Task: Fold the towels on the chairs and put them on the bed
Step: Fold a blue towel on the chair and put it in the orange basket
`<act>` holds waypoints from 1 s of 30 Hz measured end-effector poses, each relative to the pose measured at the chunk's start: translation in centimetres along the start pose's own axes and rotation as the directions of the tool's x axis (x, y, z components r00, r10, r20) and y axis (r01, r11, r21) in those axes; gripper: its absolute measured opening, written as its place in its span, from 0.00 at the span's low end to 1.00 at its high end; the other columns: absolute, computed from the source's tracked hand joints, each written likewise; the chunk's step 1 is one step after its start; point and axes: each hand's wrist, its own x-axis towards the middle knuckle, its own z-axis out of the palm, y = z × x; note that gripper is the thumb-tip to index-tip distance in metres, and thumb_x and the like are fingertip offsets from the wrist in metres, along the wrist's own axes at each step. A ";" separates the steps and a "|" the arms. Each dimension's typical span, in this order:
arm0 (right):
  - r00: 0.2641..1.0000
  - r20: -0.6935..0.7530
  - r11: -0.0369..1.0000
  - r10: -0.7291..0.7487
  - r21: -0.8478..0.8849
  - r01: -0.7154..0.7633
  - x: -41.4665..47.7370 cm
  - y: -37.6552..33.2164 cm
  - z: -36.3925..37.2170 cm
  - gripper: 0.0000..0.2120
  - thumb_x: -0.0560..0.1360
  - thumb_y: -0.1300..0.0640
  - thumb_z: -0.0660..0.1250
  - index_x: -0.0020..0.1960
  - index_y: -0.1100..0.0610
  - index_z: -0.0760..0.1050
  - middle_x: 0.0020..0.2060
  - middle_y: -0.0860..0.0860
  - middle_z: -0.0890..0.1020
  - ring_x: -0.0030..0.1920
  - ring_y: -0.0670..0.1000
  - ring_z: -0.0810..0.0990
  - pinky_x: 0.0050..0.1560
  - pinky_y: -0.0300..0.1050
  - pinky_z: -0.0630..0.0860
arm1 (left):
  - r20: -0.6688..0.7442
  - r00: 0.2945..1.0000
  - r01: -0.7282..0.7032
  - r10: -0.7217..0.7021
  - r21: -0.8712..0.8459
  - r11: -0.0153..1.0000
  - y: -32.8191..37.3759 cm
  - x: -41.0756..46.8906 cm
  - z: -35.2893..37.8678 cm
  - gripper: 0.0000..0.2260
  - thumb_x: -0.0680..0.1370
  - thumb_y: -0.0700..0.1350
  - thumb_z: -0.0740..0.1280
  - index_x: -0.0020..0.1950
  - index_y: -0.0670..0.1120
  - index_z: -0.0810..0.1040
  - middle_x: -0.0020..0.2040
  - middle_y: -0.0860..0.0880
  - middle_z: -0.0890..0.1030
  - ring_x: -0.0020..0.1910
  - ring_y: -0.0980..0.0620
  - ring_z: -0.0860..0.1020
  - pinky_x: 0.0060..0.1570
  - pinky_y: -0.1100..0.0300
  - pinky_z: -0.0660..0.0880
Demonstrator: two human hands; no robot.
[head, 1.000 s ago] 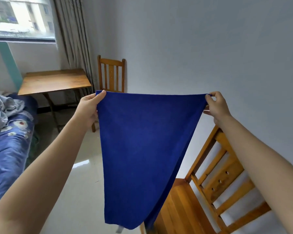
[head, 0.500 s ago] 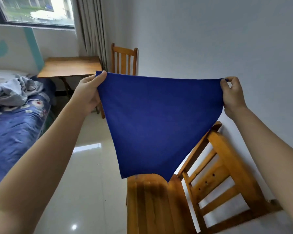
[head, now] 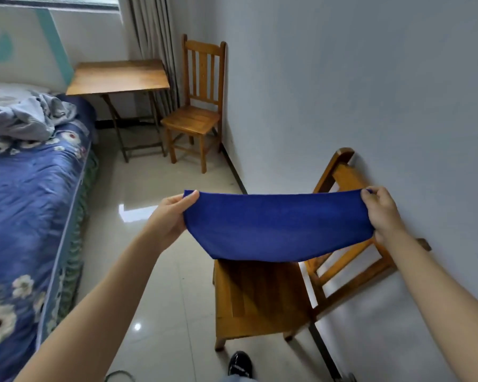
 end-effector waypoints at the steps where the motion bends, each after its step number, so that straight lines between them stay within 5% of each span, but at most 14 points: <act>1: 1.000 0.003 0.999 0.024 -0.027 -0.024 -1.2 1.1 -0.1 0.04 0.81 0.56 0.56 0.53 0.55 0.66 0.45 0.52 0.75 0.40 0.48 0.73 0.37 0.41 0.70 | -0.019 0.999 0.033 -0.034 -0.010 0.999 -1.4 -1.0 -0.2 0.09 0.78 0.46 0.62 0.47 0.42 0.78 0.38 0.48 0.82 0.39 0.53 0.79 0.40 0.60 0.75; 4: 0.997 0.011 0.994 0.082 -0.080 -0.081 -5.0 4.1 -0.4 0.04 0.81 0.56 0.55 0.54 0.55 0.66 0.49 0.54 0.74 0.42 0.49 0.74 0.39 0.42 0.71 | -0.056 0.989 0.135 -0.136 -0.025 0.991 -5.5 -4.1 -0.8 0.10 0.78 0.45 0.62 0.49 0.39 0.78 0.46 0.43 0.81 0.45 0.48 0.78 0.46 0.55 0.74; 8: 0.984 0.026 0.976 0.177 -0.136 -0.172 -9.1 7.6 -0.7 0.08 0.81 0.56 0.55 0.57 0.57 0.67 0.51 0.55 0.73 0.50 0.54 0.73 0.45 0.44 0.69 | -0.074 0.972 0.219 -0.221 -0.038 0.975 -10.0 -7.1 -1.0 0.09 0.79 0.44 0.62 0.47 0.40 0.80 0.42 0.46 0.83 0.42 0.49 0.79 0.46 0.55 0.74; 13: 0.963 0.053 0.948 0.265 -0.195 -0.250 -12.0 11.6 -1.0 0.06 0.81 0.56 0.54 0.55 0.57 0.65 0.48 0.56 0.73 0.47 0.53 0.72 0.36 0.40 0.70 | -0.104 0.944 0.312 -0.312 -0.014 0.950 -14.6 -8.7 -0.9 0.10 0.78 0.45 0.63 0.48 0.40 0.80 0.41 0.45 0.83 0.44 0.47 0.79 0.43 0.56 0.75; 23: 0.920 0.041 0.900 0.389 -0.227 -0.371 -11.4 17.9 -0.3 0.05 0.81 0.56 0.55 0.54 0.57 0.66 0.50 0.59 0.75 0.49 0.56 0.74 0.47 0.49 0.73 | -0.237 0.886 0.408 -0.398 -0.008 0.913 -19.5 -6.4 0.2 0.09 0.77 0.42 0.65 0.52 0.38 0.79 0.51 0.40 0.82 0.51 0.42 0.79 0.45 0.53 0.77; 30: 0.902 0.064 0.883 0.428 -0.241 -0.402 -8.3 19.6 1.6 0.04 0.81 0.57 0.54 0.53 0.56 0.65 0.47 0.57 0.73 0.46 0.54 0.74 0.42 0.44 0.72 | -0.394 0.817 0.440 -0.422 -0.049 0.897 -20.7 -3.1 1.6 0.07 0.77 0.43 0.67 0.51 0.41 0.79 0.50 0.41 0.81 0.49 0.44 0.79 0.49 0.50 0.76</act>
